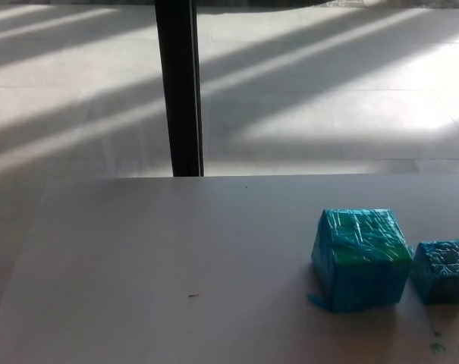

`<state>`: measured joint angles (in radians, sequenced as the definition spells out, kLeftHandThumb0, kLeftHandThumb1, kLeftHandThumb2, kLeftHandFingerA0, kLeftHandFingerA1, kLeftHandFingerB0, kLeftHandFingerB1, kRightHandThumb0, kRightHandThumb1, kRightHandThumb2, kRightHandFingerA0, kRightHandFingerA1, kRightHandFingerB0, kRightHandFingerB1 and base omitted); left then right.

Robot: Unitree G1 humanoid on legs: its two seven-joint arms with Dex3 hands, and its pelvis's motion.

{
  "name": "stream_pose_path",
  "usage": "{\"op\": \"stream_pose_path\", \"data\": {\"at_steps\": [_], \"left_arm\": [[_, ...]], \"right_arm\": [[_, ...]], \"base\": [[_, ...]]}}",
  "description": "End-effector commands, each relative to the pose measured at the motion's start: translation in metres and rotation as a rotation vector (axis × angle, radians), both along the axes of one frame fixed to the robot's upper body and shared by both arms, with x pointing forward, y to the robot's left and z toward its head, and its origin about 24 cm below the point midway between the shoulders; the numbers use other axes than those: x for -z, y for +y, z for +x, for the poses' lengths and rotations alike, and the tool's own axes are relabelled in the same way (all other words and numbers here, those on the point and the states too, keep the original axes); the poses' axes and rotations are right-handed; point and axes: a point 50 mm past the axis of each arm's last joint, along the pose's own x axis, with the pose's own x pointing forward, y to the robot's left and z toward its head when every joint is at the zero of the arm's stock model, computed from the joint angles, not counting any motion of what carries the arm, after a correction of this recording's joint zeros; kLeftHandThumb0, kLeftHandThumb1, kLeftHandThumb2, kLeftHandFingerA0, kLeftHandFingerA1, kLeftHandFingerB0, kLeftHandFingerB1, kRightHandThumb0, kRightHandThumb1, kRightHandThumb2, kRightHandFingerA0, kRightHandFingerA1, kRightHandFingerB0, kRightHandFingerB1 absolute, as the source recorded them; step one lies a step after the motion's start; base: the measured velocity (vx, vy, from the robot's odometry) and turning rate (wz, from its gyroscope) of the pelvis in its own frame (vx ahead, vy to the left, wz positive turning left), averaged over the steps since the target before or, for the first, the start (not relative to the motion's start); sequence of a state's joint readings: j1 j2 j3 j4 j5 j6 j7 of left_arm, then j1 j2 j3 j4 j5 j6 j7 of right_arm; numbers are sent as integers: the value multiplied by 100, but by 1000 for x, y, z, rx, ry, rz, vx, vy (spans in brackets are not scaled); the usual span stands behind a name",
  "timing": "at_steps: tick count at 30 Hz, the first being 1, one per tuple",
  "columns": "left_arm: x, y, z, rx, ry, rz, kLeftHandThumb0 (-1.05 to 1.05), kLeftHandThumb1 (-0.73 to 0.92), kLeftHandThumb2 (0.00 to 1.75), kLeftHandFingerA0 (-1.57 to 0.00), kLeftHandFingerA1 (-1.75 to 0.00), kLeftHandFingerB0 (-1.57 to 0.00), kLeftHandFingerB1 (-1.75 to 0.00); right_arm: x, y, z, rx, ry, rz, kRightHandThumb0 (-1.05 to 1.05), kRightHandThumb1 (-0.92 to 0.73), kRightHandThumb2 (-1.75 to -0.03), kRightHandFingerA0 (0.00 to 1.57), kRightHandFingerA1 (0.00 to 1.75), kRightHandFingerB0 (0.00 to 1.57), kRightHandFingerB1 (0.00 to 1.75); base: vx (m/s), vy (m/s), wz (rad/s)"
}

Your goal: The robot uses its right hand to pick up the small cube kept on the middle on the desk and place it on the bigger cube kept next to it

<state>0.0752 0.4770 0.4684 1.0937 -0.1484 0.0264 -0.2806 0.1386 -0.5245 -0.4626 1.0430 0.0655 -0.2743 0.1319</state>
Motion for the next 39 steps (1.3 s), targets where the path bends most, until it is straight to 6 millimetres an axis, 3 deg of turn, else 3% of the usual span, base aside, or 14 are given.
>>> {"op": "stream_pose_path", "data": {"at_steps": [1, 9, 16, 17, 19, 20, 24, 25, 26, 27, 28, 29, 31, 39], "left_arm": [[-5, 6, 0, -17, -48, -39, -66, 70, 61, -50, -56, -49, -40], [-3, 5, -4, -19, -41, -54, -66, 71, 61, -49, -56, -47, -40], [-4, 6, -3, -16, -39, -48, -66, 70, 61, -50, -56, -51, -41], [-4, 6, -4, -20, -38, -44, -66, 70, 61, -51, -55, -52, -41], [-3, 6, -4, -44, -47, -57, -65, 68, 61, -51, -55, -51, -41], [-3, 6, -5, -53, -45, -57, -65, 68, 61, -51, -55, -52, -41], [-5, 7, -4, -32, -44, -47, -66, 69, 61, -51, -57, -52, -41], [-5, 7, -4, -30, -47, -46, -66, 69, 61, -52, -58, -52, -42], [-5, 8, -5, -25, -44, -44, -65, 70, 61, -50, -54, -49, -41], [-5, 8, -6, -29, -43, -46, -65, 69, 61, -50, -55, -50, -41], [-5, 8, -5, -36, -43, -50, -65, 69, 61, -50, -55, -49, -40], [-5, 8, -6, -33, -39, -51, -65, 70, 61, -50, -55, -48, -40], [-5, 8, -6, -28, -39, -54, -65, 70, 61, -47, -53, -46, -39], [-4, 7, -5, -35, -38, -46, -66, 69, 61, -52, -56, -51, -41]], "right_arm": [[-20, -15, 2, 8, -106, -45, -66, -61, -58, 36, 90, 30, 64], [-69, -51, 12, 224, -375, -84, -58, -60, -58, 29, 89, 32, 60], [-136, -61, 56, 150, -642, -197, -74, -62, -59, 54, 80, 44, 55], [-148, -55, 67, 89, -686, -207, -69, -50, -92, 50, 74, 38, 60], [-167, -45, 82, 4, -748, -216, -71, -64, -59, 50, 72, 43, 49], [-175, -38, 90, -47, -782, -226, -71, -49, -91, 51, 72, 39, 58], [-197, -13, 110, -196, -845, -245, -73, -49, -91, 50, 69, 39, 55], [-204, -1, 118, -264, -870, -251, -70, -64, -59, 47, 59, 44, 39], [-207, 10, 125, -318, -886, -258, -68, -51, -89, 40, 60, 34, 48], [-209, 16, 127, -345, -887, -262, -65, -65, -60, 41, 51, 41, 33], [-212, 24, 131, -386, -883, -275, -61, -67, -61, 39, 48, 38, 32], [-213, 33, 134, -425, -874, -289, -59, -52, -92, 36, 59, 22, 46], [-213, 50, 139, -498, -849, -275, -55, -70, -60, 34, 45, 31, 32], [-205, 111, 151, -815, -679, -322, -54, -71, -61, 34, 45, 28, 31]], "base": [[0, 0, 0], [0, 0, 0], [0, 0, 0], [0, 0, 0], [0, 0, 0], [0, 0, 0], [0, 0, 0], [0, 0, 0], [0, 0, 0], [0, 0, 0], [0, 0, 0], [0, 0, 0], [0, 0, 0], [0, 0, 0]]}}
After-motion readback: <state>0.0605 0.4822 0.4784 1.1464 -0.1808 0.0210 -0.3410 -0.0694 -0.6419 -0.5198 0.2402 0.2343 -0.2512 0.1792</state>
